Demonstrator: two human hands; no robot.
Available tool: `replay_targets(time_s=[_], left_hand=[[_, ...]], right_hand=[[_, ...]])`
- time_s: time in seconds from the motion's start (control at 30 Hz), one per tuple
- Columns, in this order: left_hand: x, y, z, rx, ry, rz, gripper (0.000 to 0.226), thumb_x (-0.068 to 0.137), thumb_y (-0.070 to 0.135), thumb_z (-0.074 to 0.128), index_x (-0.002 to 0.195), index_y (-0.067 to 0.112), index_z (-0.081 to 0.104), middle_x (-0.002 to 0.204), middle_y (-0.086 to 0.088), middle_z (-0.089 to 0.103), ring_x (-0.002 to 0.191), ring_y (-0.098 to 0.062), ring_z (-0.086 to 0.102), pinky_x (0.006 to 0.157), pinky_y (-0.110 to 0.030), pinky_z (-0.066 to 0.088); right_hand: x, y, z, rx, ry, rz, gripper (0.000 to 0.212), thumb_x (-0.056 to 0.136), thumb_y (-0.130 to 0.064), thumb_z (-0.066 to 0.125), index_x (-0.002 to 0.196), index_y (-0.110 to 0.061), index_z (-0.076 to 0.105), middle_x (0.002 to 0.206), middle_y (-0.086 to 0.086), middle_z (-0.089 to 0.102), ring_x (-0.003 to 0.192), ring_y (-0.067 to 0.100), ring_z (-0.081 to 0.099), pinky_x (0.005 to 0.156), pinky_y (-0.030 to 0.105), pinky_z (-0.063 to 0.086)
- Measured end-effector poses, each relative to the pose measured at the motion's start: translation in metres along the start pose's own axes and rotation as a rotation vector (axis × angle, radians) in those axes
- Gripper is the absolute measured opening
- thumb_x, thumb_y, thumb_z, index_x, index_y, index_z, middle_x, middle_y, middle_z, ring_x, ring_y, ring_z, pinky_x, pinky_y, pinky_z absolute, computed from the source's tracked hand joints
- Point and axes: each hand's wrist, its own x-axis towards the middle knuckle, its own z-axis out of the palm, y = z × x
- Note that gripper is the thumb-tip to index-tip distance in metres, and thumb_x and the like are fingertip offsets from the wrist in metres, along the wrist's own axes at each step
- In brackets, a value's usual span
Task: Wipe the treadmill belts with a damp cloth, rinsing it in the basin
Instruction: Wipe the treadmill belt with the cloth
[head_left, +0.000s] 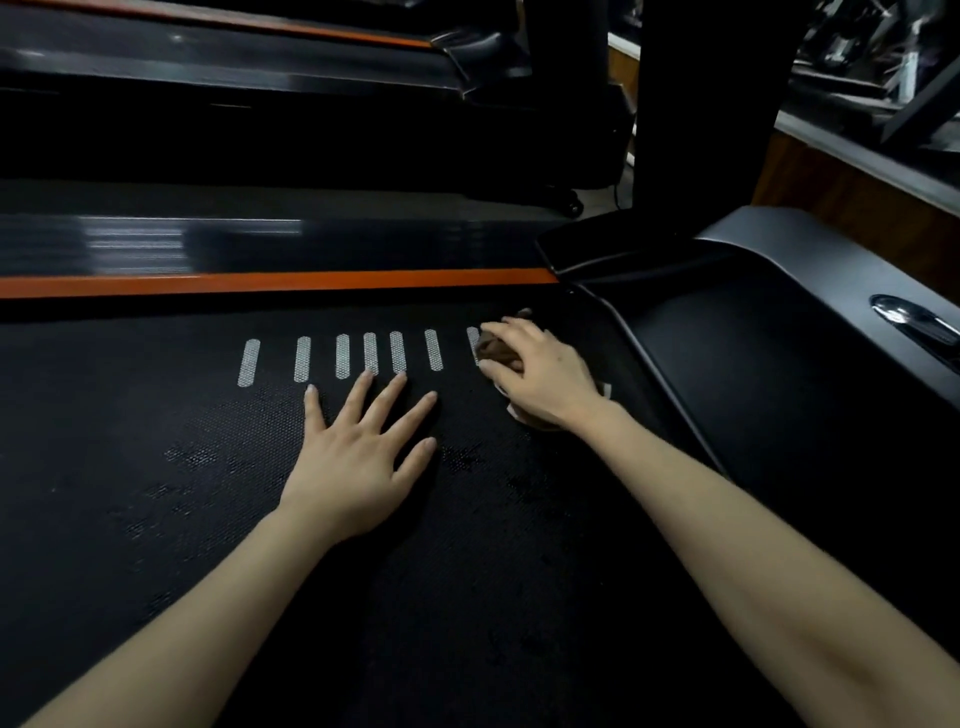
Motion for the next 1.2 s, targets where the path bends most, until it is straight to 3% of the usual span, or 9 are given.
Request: replay_targets(time_s=[0.17, 0.33, 0.57, 0.77, 0.87, 0.97, 1.07, 1.2], left_hand=[[0.002, -0.004, 0.005, -0.019, 0.010, 0.008, 0.078, 0.068, 0.071, -0.022, 0.142, 0.050, -0.011, 0.159, 0.010, -0.006, 0.145, -0.016, -0.015, 0.113, -0.058, -0.010], [0.000, -0.009, 0.003, -0.014, -0.013, 0.028, 0.084, 0.060, 0.075, -0.034, 0.138, 0.054, -0.015, 0.158, 0.013, -0.010, 0.144, -0.013, -0.017, 0.114, -0.057, -0.010], [0.000, -0.009, 0.002, 0.004, -0.006, 0.021, 0.071, 0.068, 0.071, -0.022, 0.136, 0.053, -0.018, 0.158, 0.013, -0.009, 0.144, -0.012, -0.017, 0.114, -0.057, -0.009], [-0.001, -0.008, 0.001, 0.012, -0.029, 0.023, 0.078, 0.069, 0.071, -0.019, 0.144, 0.051, -0.009, 0.159, 0.010, -0.007, 0.145, -0.014, -0.015, 0.114, -0.057, -0.009], [-0.001, -0.008, -0.001, 0.011, -0.021, 0.032, 0.080, 0.071, 0.071, -0.017, 0.146, 0.049, -0.004, 0.160, 0.009, -0.004, 0.146, -0.016, -0.012, 0.113, -0.058, -0.009], [-0.003, -0.005, -0.003, 0.005, -0.031, 0.010, 0.069, 0.083, 0.070, -0.007, 0.147, 0.046, 0.000, 0.160, 0.008, -0.002, 0.146, -0.017, -0.010, 0.114, -0.058, -0.008], [-0.018, 0.006, -0.008, -0.038, -0.054, -0.046, 0.061, 0.092, 0.061, 0.006, 0.149, 0.040, 0.002, 0.160, 0.005, -0.003, 0.146, -0.019, -0.011, 0.115, -0.055, -0.009], [-0.084, 0.018, 0.000, -0.076, -0.010, -0.007, 0.075, 0.082, 0.065, -0.009, 0.150, 0.037, 0.004, 0.160, 0.003, -0.002, 0.146, -0.019, -0.012, 0.115, -0.051, -0.013]], right_hand=[[0.038, 0.022, -0.012, 0.007, 0.010, 0.076, 0.048, 0.092, -0.051, 0.046, 0.136, -0.033, 0.042, 0.142, -0.007, 0.045, 0.128, 0.016, 0.044, 0.116, 0.042, 0.015], [0.039, 0.034, -0.018, -0.062, -0.007, 0.090, 0.047, 0.094, -0.047, 0.043, 0.138, -0.031, 0.040, 0.143, -0.007, 0.044, 0.128, 0.018, 0.045, 0.116, 0.042, 0.014], [-0.020, 0.056, -0.041, 0.015, 0.002, 0.153, 0.046, 0.096, -0.032, 0.048, 0.141, -0.030, 0.039, 0.151, 0.000, 0.033, 0.139, 0.019, 0.028, 0.115, 0.035, 0.021], [-0.105, 0.041, -0.058, 0.091, -0.023, 0.125, 0.045, 0.095, -0.024, 0.052, 0.138, -0.034, 0.044, 0.150, -0.002, 0.035, 0.134, 0.017, 0.037, 0.107, 0.032, 0.031], [-0.170, 0.021, -0.068, 0.126, -0.044, 0.076, 0.049, 0.091, -0.016, 0.058, 0.137, -0.029, 0.046, 0.148, 0.000, 0.038, 0.133, 0.012, 0.036, 0.113, 0.031, 0.024], [-0.185, 0.015, -0.069, 0.085, -0.063, 0.072, 0.049, 0.089, -0.031, 0.058, 0.136, -0.029, 0.047, 0.146, 0.001, 0.041, 0.134, 0.014, 0.038, 0.114, 0.036, 0.025], [-0.143, 0.006, -0.055, 0.036, -0.025, 0.206, 0.049, 0.090, -0.042, 0.057, 0.136, -0.030, 0.047, 0.148, 0.001, 0.039, 0.139, 0.020, 0.032, 0.115, 0.042, 0.018], [-0.116, -0.029, -0.030, 0.049, 0.041, 0.338, 0.040, 0.093, -0.043, 0.051, 0.131, -0.030, 0.052, 0.149, 0.001, 0.037, 0.138, 0.027, 0.029, 0.115, 0.044, 0.011]])
